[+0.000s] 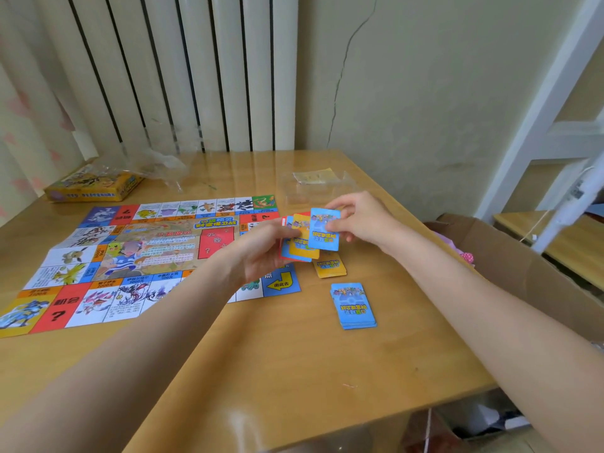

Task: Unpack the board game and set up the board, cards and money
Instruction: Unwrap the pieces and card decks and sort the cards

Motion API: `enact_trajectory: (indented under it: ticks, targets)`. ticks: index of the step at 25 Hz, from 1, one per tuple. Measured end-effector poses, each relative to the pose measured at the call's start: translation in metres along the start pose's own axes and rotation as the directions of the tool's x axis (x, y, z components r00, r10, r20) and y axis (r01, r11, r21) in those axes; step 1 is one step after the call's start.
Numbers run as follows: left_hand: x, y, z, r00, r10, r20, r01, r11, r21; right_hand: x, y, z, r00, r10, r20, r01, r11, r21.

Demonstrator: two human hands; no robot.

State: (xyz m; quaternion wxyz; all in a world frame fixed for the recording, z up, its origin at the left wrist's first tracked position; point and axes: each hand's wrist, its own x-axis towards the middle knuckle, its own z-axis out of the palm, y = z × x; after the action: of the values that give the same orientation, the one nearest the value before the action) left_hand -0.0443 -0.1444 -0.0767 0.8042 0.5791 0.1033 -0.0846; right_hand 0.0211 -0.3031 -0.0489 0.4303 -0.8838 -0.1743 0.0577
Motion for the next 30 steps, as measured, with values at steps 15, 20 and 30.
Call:
enact_trajectory:
  ticks: [15, 20, 30]
  targets:
    - [-0.025, -0.006, 0.016, 0.992, -0.022, -0.123, 0.039, 0.99, 0.135, -0.053, 0.028, -0.005, 0.9, 0.14, 0.412, 0.06, 0.897, -0.438]
    - [-0.018, -0.007, 0.016, 0.992, -0.022, -0.123, 0.038, 0.991, 0.126, -0.041, 0.018, -0.007, 0.962, 0.103, 0.252, -0.132, 0.986, 0.102]
    - [-0.006, 0.001, -0.005, 0.977, 0.019, -0.215, -0.007, 0.998, 0.055, -0.005, 0.028, 0.01, 0.971, 0.205, 0.123, -0.222, 0.964, 0.148]
